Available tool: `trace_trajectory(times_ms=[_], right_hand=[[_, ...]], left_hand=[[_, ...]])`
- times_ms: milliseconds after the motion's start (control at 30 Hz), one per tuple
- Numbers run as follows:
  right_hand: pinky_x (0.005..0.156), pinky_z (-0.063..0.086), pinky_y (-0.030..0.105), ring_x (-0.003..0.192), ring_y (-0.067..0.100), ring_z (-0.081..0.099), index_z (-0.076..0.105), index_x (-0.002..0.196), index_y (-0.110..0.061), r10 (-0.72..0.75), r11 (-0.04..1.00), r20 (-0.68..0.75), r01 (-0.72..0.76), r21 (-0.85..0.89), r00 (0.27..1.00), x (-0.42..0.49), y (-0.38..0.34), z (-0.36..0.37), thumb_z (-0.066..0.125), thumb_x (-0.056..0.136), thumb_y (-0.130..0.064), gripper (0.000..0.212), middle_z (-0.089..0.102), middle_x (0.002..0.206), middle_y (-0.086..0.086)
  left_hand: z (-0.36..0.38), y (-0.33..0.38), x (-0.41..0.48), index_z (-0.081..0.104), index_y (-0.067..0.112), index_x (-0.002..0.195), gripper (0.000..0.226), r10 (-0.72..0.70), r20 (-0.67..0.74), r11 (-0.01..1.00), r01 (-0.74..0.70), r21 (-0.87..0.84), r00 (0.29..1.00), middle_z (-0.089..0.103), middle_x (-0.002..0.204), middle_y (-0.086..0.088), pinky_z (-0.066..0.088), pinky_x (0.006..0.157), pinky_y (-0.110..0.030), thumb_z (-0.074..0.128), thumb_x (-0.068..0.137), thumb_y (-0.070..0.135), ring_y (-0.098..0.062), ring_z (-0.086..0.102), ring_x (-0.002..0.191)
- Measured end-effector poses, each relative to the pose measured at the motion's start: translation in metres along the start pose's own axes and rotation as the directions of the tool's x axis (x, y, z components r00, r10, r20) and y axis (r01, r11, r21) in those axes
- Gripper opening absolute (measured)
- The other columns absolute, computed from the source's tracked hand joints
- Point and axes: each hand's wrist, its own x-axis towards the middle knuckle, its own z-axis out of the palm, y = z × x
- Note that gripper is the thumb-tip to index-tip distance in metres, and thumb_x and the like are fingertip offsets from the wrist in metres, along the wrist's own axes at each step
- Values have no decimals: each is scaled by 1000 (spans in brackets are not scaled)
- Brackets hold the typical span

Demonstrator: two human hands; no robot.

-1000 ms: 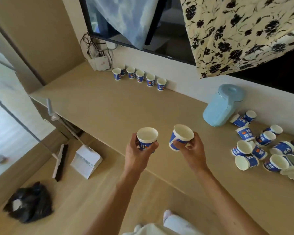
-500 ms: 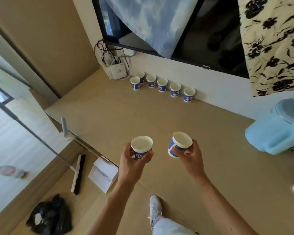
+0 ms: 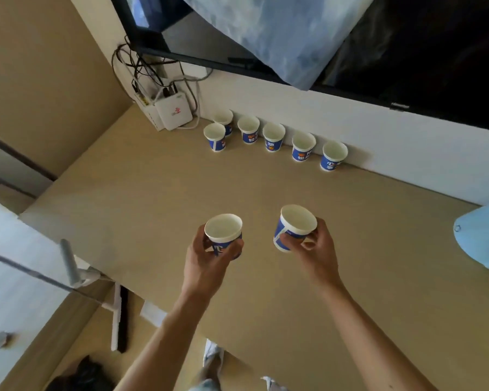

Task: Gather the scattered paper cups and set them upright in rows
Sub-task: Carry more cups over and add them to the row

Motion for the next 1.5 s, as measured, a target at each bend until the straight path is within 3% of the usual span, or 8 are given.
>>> trace_trajectory(times_ms=[167,433,567,767,900,1033,1267,1500], right_hand=[[93,56,46,104,16,68,60,111,-35,-37,997,-46,34,-68,998,40,10,42,81,64,-40,53,70,107,-10],[99,53,48,110,19,66,59,118,-25,-128,979,-60,116,-168,990,132,25,125,86,68,-32,58,70,113,-5],[99,54,44,111,19,66,59,121,-20,-177,969,-74,160,-191,981,174,33,152,89,73,-21,56,70,114,-3],[85,53,25,105,10,67,59,121,-25,-242,957,-160,209,-201,957,236,44,185,87,74,-23,54,70,114,-10],[77,51,14,94,-5,64,59,117,-25,-280,945,-207,232,-231,937,260,50,193,86,73,-23,52,69,106,-17],[80,54,20,94,-2,66,59,116,-24,-310,934,-227,251,-253,923,273,55,199,86,71,-21,52,70,105,-15],[82,58,29,93,2,68,60,114,-21,-360,919,-241,297,-260,901,288,57,204,86,70,-17,51,71,104,-12],[75,53,19,87,2,66,60,112,-12,-387,905,-243,316,-284,890,297,54,207,86,72,-14,48,71,101,-5]], left_hand=[[-12,-23,77,62,39,105,53,32,45,999,-33,39,998,71,95,21,52,68,-15,76,56,53,2,66,85],[-37,-55,177,61,42,107,50,160,138,984,-170,61,977,70,97,23,48,66,-8,77,61,54,2,66,82],[-46,-69,208,62,39,112,52,225,177,970,-237,49,958,71,102,20,50,74,-10,77,63,53,-3,68,92],[-45,-89,239,62,46,108,44,317,207,946,-325,4,925,71,103,22,49,76,-8,77,67,50,-1,68,94],[-39,-98,251,64,40,109,46,334,242,941,-337,-28,911,72,103,18,51,78,-13,77,66,50,-5,69,95],[-38,-101,258,64,42,108,47,342,244,938,-344,-36,907,73,103,19,51,78,-13,76,64,52,-6,69,96],[-37,-97,265,63,44,108,47,366,257,930,-365,-52,895,73,103,19,50,80,-26,77,63,54,-6,69,96],[-36,-92,271,63,44,108,49,361,265,932,-356,-66,894,73,103,20,49,82,-26,77,62,54,-6,69,98]])
